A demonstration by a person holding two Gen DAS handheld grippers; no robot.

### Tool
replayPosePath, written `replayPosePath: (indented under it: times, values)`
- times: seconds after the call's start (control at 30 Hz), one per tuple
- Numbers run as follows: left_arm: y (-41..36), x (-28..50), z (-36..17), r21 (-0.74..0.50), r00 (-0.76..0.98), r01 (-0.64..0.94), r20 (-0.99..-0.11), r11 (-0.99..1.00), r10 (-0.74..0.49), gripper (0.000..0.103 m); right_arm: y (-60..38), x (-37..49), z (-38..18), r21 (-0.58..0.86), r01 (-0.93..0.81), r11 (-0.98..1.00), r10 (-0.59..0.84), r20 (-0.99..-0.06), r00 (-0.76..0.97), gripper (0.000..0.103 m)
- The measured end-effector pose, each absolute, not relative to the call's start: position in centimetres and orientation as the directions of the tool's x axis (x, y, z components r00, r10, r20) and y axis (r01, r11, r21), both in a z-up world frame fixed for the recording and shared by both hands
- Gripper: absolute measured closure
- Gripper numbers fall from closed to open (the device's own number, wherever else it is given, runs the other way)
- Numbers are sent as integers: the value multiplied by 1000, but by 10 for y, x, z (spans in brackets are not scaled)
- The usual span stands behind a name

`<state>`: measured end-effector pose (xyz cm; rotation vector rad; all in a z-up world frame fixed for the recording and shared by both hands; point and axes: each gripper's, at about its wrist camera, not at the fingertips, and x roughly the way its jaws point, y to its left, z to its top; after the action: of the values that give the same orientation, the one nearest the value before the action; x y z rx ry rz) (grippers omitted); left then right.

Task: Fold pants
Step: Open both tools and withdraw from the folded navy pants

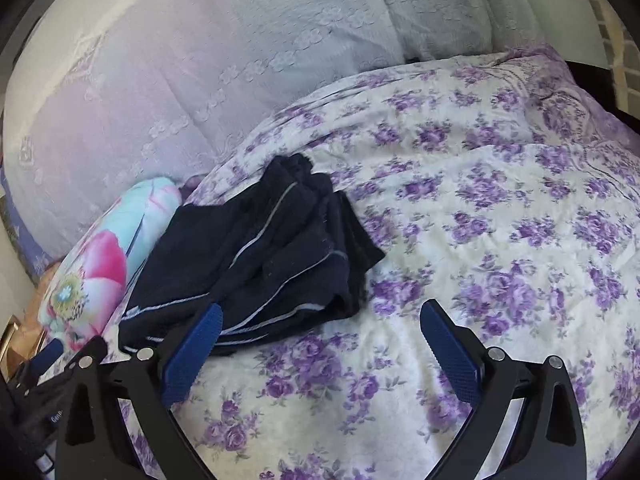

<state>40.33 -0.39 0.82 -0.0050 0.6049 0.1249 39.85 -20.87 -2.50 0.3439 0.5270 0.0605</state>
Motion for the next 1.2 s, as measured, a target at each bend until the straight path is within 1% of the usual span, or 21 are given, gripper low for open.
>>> replayPosePath:
  times: [0.07,0.17,0.37,1.0,1.13,1.2]
  values:
    - [0,403,6,-5,811,-103,-580,995,81,4,-203,394,-21,318,14,948,143,-464,874,3]
    - [-4,402,8,32,817,-118,-565,993,115,4,-191,385,-15,266,-14,964,132,-433,892,3]
    - [-10,399,11,51,821,-108,-559,993,118,4,-177,384,-14,205,-41,978,130,-443,887,3]
    - [-11,400,10,26,813,-93,-575,995,91,4,-176,385,-15,212,-52,976,145,-449,882,3]
    - [-14,395,13,49,837,-108,-534,993,117,5,-176,386,-16,215,-53,975,146,-449,881,3]
    - [-16,394,15,38,838,-87,-538,995,94,5,-176,386,-16,218,-53,975,148,-450,881,3]
